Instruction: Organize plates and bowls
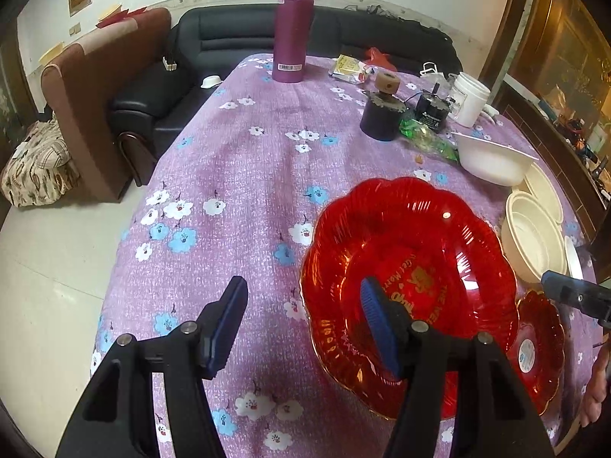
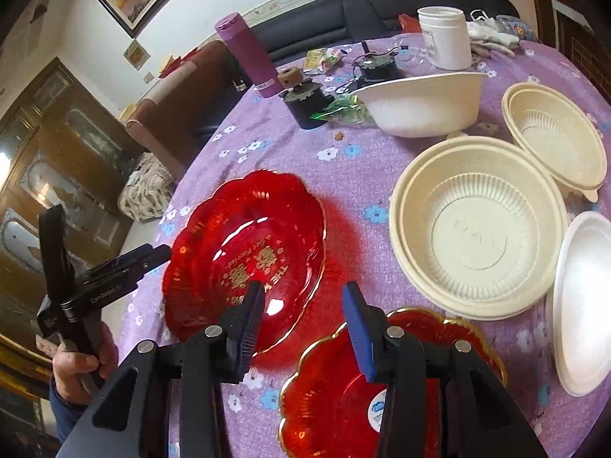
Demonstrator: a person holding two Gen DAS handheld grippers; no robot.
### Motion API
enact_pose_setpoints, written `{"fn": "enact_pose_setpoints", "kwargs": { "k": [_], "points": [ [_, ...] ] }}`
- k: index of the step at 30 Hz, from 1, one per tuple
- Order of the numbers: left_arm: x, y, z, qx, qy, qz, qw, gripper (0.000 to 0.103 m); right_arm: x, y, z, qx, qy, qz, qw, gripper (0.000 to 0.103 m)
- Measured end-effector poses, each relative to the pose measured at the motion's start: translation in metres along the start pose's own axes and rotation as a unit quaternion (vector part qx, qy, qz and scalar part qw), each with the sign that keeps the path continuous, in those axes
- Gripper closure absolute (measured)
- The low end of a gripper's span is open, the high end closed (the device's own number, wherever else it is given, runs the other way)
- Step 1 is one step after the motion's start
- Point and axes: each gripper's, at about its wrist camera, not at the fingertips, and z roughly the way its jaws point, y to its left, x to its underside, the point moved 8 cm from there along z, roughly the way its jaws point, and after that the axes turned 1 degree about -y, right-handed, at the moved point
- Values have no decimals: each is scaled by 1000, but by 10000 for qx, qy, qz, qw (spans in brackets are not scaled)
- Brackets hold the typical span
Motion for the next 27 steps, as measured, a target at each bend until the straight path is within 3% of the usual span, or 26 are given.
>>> {"fn": "enact_pose_setpoints", "kwargs": {
  "k": [5, 7, 9, 11, 16, 21, 23, 27],
  "points": [
    [2, 1, 12, -72, 47, 57, 9999, 43, 1, -1, 14, 115, 168, -18, 9998, 59],
    [3, 4, 18, -123, 86, 29, 9999, 57, 3, 2, 19, 90, 249, -80, 9996, 75],
    [4, 6, 26, -60, 164, -46, 9998, 64, 4, 3, 25, 254, 293, -191, 9991, 81],
    [5, 7, 32, -19, 176, -114, 9998, 66, 5, 3, 32, 349, 325, -234, 9986, 82],
    [10, 4, 39, 87, 211, -134, 9997, 82, 9, 0, 46, 498, 414, -309, 9974, 87],
    [14, -7, 29, 131, 42, -116, 9998, 84, 12, 1, 47, 463, 290, -336, 9979, 88],
    [16, -11, 26, -87, -28, 13, 10000, 84, 13, 1, 47, 447, 250, -312, 9982, 88],
    [25, -9, 23, -81, 0, -79, 9999, 84, 18, 5, 44, 396, 222, -282, 9986, 88]
  ]
}}
